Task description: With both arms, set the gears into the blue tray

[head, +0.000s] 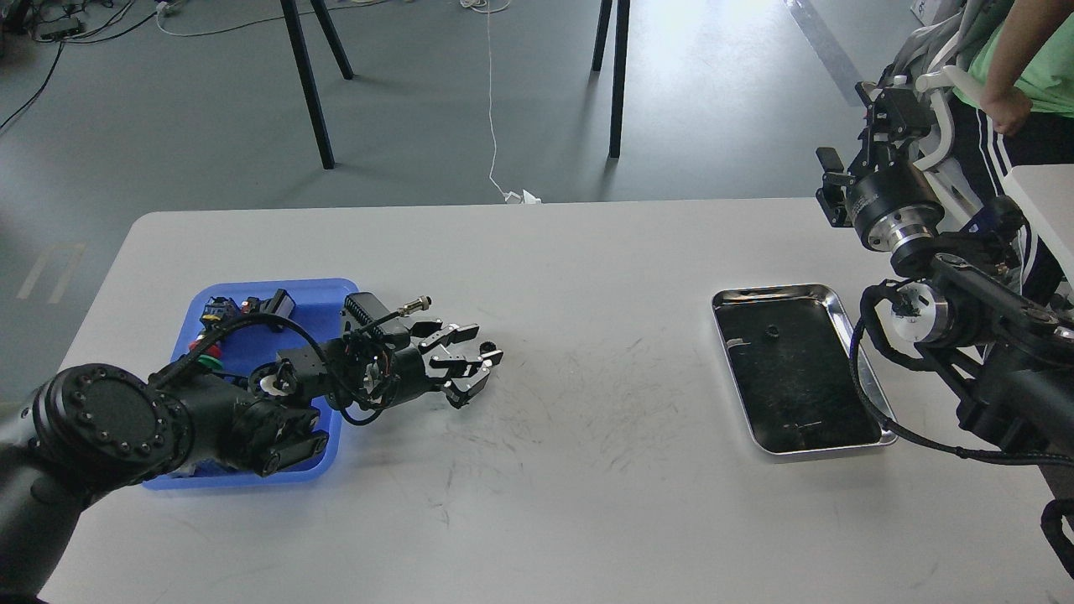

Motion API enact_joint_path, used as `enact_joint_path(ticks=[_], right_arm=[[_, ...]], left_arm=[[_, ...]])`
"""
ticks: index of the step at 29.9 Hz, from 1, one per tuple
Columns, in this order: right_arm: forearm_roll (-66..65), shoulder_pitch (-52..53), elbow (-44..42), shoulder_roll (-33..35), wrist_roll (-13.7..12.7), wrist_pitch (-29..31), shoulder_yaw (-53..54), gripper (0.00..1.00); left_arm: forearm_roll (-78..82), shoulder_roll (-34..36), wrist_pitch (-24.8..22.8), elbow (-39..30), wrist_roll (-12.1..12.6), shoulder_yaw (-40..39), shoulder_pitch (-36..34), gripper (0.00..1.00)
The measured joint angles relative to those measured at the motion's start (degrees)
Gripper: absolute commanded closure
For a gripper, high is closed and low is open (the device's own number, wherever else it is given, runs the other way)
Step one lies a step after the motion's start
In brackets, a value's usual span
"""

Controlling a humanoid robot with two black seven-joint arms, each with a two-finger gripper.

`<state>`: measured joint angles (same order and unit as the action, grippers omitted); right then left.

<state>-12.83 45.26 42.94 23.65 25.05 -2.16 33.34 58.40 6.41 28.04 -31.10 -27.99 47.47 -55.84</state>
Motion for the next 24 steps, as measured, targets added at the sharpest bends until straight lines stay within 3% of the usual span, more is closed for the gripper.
enact_joint_path(ticks=[15, 24], right_arm=[[-0.33, 0.0, -0.49, 0.01, 0.0, -0.03, -0.03, 0.06], [-0.36, 0.04, -0.64, 0.01, 0.0, -0.03, -1.29, 0.06]], left_arm=[[-0.02, 0.05, -0.05, -0.08, 0.0, -0.38, 0.14, 0.75], [-0.95, 0.19, -0.14, -0.01, -0.06, -1.13, -0.37, 0.77]])
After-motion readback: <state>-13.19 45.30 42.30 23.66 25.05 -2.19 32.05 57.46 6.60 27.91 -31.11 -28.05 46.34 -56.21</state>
